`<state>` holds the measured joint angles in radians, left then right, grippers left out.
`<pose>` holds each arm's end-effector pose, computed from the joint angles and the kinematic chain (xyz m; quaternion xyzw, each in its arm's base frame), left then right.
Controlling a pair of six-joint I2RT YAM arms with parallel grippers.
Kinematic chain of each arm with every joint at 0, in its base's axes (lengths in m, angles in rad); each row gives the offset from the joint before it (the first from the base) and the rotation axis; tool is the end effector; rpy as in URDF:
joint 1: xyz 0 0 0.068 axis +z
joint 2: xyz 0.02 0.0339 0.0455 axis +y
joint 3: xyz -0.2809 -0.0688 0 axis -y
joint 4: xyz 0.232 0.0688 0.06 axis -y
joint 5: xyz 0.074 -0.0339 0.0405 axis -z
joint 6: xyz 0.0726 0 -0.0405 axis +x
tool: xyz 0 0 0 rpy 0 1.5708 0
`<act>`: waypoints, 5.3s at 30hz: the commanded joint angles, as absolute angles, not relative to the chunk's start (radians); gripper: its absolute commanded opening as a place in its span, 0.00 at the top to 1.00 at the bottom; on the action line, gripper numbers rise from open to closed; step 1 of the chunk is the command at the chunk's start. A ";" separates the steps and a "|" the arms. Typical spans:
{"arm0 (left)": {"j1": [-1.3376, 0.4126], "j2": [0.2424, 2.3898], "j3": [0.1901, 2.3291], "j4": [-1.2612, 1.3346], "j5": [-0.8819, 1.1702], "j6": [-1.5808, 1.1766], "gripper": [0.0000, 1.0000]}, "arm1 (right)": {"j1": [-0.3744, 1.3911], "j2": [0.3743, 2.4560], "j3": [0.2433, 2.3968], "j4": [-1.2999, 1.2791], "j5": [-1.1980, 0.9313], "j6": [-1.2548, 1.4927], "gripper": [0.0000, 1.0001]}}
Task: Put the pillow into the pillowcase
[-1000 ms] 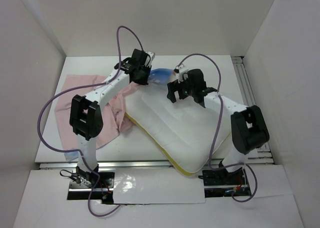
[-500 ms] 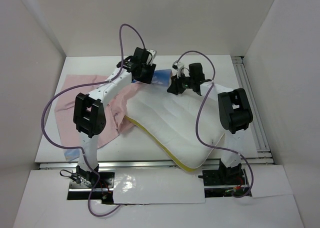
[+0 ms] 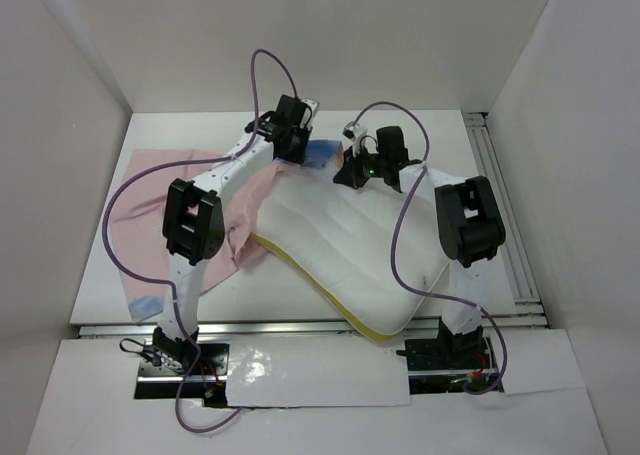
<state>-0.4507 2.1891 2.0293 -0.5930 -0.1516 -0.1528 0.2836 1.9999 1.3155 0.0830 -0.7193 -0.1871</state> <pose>0.4799 -0.2200 0.2651 0.1060 0.9092 -0.0515 0.3993 0.4288 0.1748 0.1960 -0.3526 0.7671 0.3321 0.4206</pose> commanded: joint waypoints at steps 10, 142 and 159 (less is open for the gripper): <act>-0.463 2.004 1.968 -0.416 -0.098 -0.185 1.00 | 0.341 1.830 1.220 0.143 -0.719 -0.184 1.00; -0.528 1.082 0.651 -0.049 -0.399 -0.709 0.21 | 0.980 1.439 1.092 -0.212 0.192 0.103 1.00; -0.488 1.187 0.744 -0.012 -0.465 -0.671 1.00 | 0.980 1.381 1.072 -0.183 0.156 0.092 1.00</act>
<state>-0.4938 1.2137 0.6903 -0.0738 -0.4282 -0.7052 0.9817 1.4563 1.0679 -0.2485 0.1627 0.0887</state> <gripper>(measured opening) 0.030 0.049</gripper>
